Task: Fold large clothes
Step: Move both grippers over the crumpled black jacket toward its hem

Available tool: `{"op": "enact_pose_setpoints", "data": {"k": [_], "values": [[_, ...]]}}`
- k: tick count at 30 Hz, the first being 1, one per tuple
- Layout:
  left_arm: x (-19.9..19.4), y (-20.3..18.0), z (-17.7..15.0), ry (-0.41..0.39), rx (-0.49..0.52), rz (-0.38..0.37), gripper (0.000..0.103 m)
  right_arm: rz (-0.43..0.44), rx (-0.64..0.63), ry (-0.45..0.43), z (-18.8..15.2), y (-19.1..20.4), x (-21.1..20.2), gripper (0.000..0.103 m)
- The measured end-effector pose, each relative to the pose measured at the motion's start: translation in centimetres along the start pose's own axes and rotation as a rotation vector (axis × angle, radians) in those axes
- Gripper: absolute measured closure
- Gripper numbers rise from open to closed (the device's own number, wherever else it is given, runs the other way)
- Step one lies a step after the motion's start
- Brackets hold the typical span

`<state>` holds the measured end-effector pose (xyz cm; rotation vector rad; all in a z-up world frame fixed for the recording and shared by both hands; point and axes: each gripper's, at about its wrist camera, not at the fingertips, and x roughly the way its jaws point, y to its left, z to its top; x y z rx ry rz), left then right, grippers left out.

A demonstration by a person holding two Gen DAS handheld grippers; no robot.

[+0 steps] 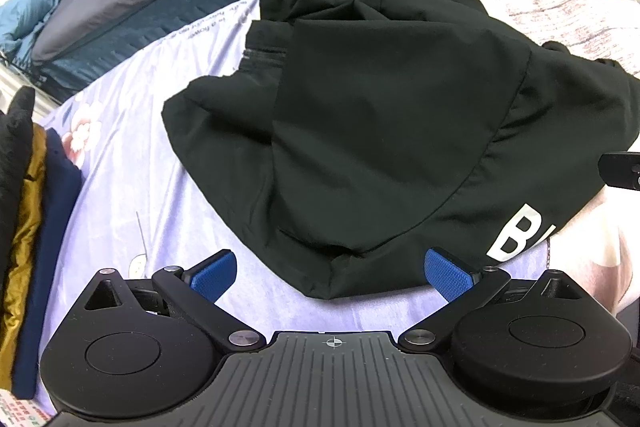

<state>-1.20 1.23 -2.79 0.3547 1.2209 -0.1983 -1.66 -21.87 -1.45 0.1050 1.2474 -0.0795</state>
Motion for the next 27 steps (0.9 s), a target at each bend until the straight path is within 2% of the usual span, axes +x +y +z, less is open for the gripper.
{"op": "enact_pose_setpoints", "data": {"k": [27], "values": [[0.62, 0.28, -0.4, 0.012, 0.008, -0.008, 0.0, -0.009, 0.006, 0.015, -0.3, 0.27, 0.3, 0.001]]}}
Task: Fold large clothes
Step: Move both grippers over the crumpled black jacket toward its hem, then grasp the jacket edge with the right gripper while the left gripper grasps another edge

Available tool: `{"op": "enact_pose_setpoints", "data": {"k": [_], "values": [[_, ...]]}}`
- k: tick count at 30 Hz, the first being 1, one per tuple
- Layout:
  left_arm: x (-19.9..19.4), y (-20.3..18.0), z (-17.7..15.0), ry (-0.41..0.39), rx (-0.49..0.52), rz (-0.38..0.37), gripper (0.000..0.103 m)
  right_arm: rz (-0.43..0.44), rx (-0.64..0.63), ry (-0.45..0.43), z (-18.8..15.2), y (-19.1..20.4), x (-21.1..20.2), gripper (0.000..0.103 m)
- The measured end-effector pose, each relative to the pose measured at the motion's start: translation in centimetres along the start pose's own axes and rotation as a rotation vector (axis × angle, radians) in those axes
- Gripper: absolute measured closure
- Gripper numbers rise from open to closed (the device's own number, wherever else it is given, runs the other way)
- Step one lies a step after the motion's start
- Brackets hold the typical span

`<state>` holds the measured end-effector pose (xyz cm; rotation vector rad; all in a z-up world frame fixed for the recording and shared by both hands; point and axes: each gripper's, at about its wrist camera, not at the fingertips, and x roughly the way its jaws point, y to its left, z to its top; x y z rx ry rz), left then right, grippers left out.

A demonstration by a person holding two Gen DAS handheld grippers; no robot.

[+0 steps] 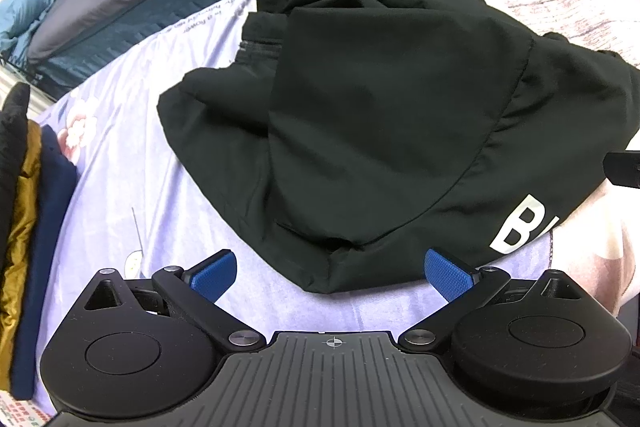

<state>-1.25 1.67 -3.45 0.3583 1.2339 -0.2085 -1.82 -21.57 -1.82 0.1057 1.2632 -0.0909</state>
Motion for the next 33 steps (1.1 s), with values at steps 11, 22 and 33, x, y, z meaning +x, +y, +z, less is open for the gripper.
{"op": "enact_pose_setpoints", "data": {"k": [11, 22, 33], "values": [[0.7, 2.9, 0.8, -0.191, 0.04, -0.012, 0.0, 0.046, 0.115, -0.042, 0.5, -1.7, 0.3, 0.001], [2.2, 7.7, -0.6, -0.164, -0.15, -0.027, 0.0, 0.32, 0.931, 0.059, 2.9, -10.1, 6.5, 0.007], [2.3, 8.4, -3.1, -0.175, -0.104, -0.091, 0.0, 0.394, 1.235, 0.203, 2.8, -7.9, 13.8, 0.071]]}}
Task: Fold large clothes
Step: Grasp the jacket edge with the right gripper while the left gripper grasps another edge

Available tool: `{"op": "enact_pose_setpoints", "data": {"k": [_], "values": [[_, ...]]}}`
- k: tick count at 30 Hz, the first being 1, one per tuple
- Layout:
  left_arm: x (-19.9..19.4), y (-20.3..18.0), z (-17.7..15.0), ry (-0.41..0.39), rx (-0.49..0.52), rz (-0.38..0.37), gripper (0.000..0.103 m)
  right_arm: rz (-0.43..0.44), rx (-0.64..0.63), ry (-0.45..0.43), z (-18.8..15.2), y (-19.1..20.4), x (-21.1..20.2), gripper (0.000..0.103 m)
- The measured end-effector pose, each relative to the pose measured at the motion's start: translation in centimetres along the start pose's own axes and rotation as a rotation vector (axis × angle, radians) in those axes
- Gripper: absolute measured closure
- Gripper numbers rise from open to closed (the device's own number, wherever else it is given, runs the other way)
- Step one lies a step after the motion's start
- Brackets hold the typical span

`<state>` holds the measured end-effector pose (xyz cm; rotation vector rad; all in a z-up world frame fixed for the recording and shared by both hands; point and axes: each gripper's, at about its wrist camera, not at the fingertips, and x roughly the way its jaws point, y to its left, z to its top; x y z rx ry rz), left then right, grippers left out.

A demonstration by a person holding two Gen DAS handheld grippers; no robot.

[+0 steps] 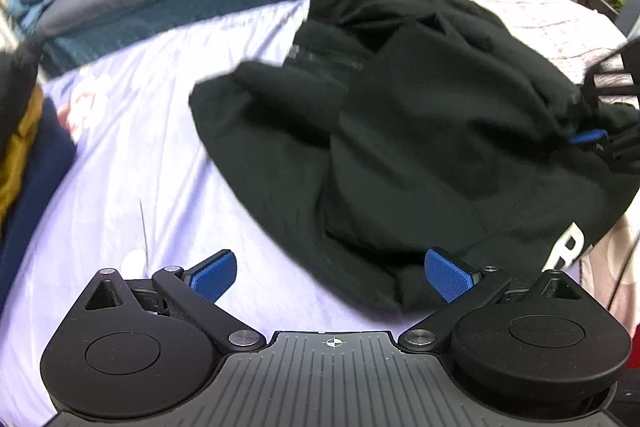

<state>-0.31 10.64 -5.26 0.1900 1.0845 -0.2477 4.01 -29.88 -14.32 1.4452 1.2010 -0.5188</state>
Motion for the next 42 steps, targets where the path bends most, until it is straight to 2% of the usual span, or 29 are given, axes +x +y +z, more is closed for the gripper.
{"op": "enact_pose_setpoints", "data": {"k": [1, 3, 7, 10, 12, 16, 22, 26, 29, 31, 33, 34, 35, 36, 38, 39, 41, 42], "values": [[0.1, 0.2, 0.6, -0.015, 0.014, -0.002, 0.0, 0.006, -0.015, -0.001, -0.4, -0.2, 0.1, 0.075], [0.4, 0.7, 2.3, -0.052, 0.05, -0.011, 0.0, 0.009, -0.084, -0.021, -1.5, -0.2, -0.3, 0.091], [1.2, 0.6, 7.5, -0.168, 0.135, -0.005, 0.0, -0.022, -0.3, -0.051, -4.1, -1.3, -1.9, 0.094], [1.8, -0.9, 11.6, -0.272, 0.238, -0.021, 0.0, -0.062, -0.324, -0.027, -5.2, -4.4, -3.0, 0.094], [2.6, -3.2, 13.5, -0.299, 0.347, -0.049, 0.0, -0.083, -0.295, -0.01, -5.5, -6.6, -3.6, 0.095], [5.7, -8.9, 15.7, -0.296, 0.623, -0.104, 0.0, -0.102, -0.229, -0.011, -5.9, -9.9, -4.9, 0.095], [9.6, -16.4, 15.2, -0.286, 0.997, -0.19, 0.0, -0.088, -0.176, -0.039, -6.6, -11.8, -5.3, 0.095], [13.6, -19.7, 14.8, -0.155, 1.188, -0.22, 0.0, -0.051, -0.156, -0.066, -7.1, -13.1, -5.9, 0.095], [15.5, -20.7, 14.6, -0.092, 1.222, -0.221, 0.0, -0.057, -0.193, -0.095, -7.8, -13.4, -6.3, 0.093], [15.9, -20.8, 14.4, -0.089, 1.212, -0.233, 0.0, -0.071, -0.219, -0.112, -8.1, -13.9, -6.8, 0.081], [16.3, -20.5, 14.2, -0.094, 1.202, -0.196, 0.0, -0.092, -0.228, -0.143, -8.3, -13.9, -7.0, 0.066], [16.4, -20.5, 14.2, -0.094, 1.191, -0.193, 0.0, -0.094, -0.241, -0.161, -8.4, -13.8, -7.0, 0.064], [16.4, -20.4, 14.5, -0.094, 1.174, -0.199, 0.0, -0.098, -0.252, -0.179, -8.3, -13.8, -7.1, 0.058], [16.5, -20.5, 14.8, -0.091, 1.151, -0.203, 0.002, -0.102, -0.256, -0.198, -8.3, -13.8, -7.2, 0.046], [16.3, -20.4, 15.5, -0.09, 1.097, -0.215, 0.014, -0.102, -0.264, -0.239, -8.0, -13.3, -7.3, 0.038], [16.0, -20.3, 15.8, -0.091, 1.071, -0.223, 0.018, -0.102, -0.274, -0.254, -7.8, -13.0, -7.2, 0.037], [15.4, -20.0, 16.5, -0.098, 1.012, -0.236, 0.04, -0.095, -0.284, -0.268, -7.3, -12.6, -6.9, 0.037], [14.9, -19.8, 16.8, -0.104, 0.981, -0.241, 0.043, -0.084, -0.29, -0.27, -7.2, -12.6, -6.9, 0.044]]}}
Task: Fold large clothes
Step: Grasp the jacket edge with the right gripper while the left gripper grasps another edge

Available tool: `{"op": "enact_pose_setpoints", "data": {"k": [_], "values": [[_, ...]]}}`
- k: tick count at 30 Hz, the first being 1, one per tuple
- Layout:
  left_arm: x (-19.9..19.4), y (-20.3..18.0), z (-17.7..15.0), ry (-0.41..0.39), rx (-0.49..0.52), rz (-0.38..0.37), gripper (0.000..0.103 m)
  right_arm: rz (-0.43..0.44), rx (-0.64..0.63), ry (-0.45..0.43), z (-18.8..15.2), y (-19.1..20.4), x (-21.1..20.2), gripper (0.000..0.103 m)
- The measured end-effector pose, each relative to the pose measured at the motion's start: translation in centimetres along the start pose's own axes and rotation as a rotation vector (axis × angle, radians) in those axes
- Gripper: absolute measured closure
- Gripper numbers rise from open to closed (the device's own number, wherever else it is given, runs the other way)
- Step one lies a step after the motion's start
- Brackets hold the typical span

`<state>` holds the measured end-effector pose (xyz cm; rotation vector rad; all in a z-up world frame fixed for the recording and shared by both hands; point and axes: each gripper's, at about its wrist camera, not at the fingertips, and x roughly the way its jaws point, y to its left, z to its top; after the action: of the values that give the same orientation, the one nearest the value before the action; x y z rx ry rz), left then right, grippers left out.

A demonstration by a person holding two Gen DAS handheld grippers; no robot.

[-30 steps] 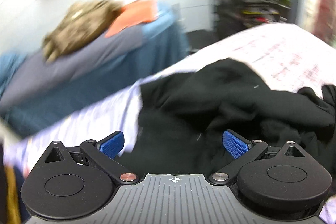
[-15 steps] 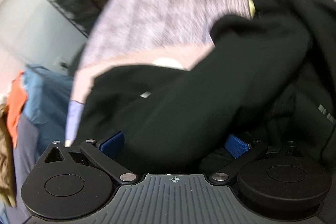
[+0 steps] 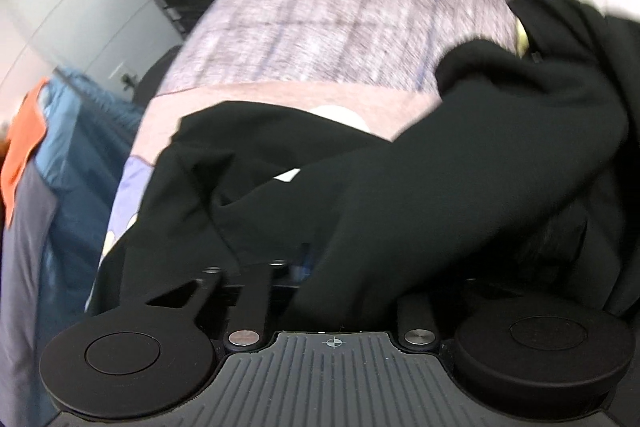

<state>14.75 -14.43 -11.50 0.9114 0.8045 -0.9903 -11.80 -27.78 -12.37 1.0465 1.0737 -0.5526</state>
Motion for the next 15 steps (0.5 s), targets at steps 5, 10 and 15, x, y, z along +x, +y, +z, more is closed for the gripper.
{"op": "enact_pose_setpoints", "data": {"k": [5, 10, 15], "values": [[-2.7, 2.2, -0.3, -0.083, -0.203, -0.002, 0.06, 0.036, -0.064, -0.017, 0.9, 1.4, 1.1, 0.092], [-9.0, 4.5, -0.8, -0.262, -0.377, 0.019, 0.064, 0.036, -0.196, -0.136, 1.1, 3.2, -1.6, 0.095], [-16.1, 7.9, -2.3, -0.399, -0.57, 0.05, 0.063, 0.096, -0.364, -0.324, 3.0, 7.1, -7.5, 0.096]]}}
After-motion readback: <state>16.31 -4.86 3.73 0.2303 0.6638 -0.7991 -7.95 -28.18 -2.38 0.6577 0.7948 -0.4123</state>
